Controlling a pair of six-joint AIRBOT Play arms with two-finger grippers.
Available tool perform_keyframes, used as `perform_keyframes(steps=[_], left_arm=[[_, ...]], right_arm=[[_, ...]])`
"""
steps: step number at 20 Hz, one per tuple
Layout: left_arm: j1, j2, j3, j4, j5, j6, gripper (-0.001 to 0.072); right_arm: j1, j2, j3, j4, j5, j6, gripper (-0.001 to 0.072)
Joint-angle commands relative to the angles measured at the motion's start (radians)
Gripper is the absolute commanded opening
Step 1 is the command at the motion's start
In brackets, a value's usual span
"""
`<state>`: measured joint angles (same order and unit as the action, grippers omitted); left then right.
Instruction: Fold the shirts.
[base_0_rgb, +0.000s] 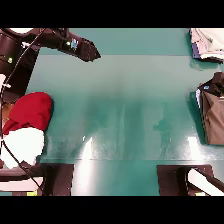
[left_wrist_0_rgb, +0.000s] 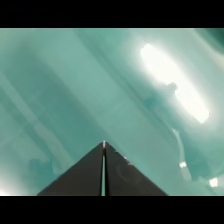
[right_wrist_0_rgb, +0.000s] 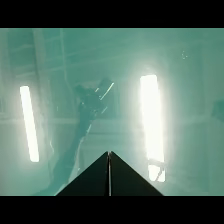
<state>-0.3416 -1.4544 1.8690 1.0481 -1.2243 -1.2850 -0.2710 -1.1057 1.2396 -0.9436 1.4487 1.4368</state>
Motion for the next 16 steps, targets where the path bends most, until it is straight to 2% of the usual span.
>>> perform_keyframes(steps=[1,4,5,6,7,10,14,16], left_arm=[[0.053,0.029,0.025,0.152,-0.095,-0.053,0.0024],[0.193,0.08,-0.006,0.47,-0.272,-0.143,0.0026],[0.253,0.092,-0.047,0.509,-0.296,-0.169,0.0132],[0.306,0.096,-0.095,0.518,-0.311,-0.184,0.0467],[0.354,0.096,-0.153,0.517,-0.313,-0.202,0.0678],[0.467,0.096,-0.39,0.517,-0.242,-0.212,0.0681],[0.525,0.095,-0.703,0.523,0.003,-0.22,0.0681],[0.525,0.095,-0.781,0.542,0.095,-0.237,0.0664]], right_arm=[[0.001,0.0,0.0,0.0,0.016,0.0,0.0016],[0.001,0.0,0.0,0.0,0.018,-0.006,0.0016],[0.001,0.0,0.001,0.001,0.019,-0.006,0.0016],[0.001,0.0,0.0,0.001,0.019,-0.006,0.0016],[0.001,0.0,0.0,0.0,0.018,-0.006,0.0016],[0.001,0.0,0.001,0.001,0.018,-0.006,0.0016],[0.001,0.0,0.0,0.002,0.018,-0.006,0.0016],[0.002,0.0,0.0,0.002,0.017,-0.006,0.0016]])
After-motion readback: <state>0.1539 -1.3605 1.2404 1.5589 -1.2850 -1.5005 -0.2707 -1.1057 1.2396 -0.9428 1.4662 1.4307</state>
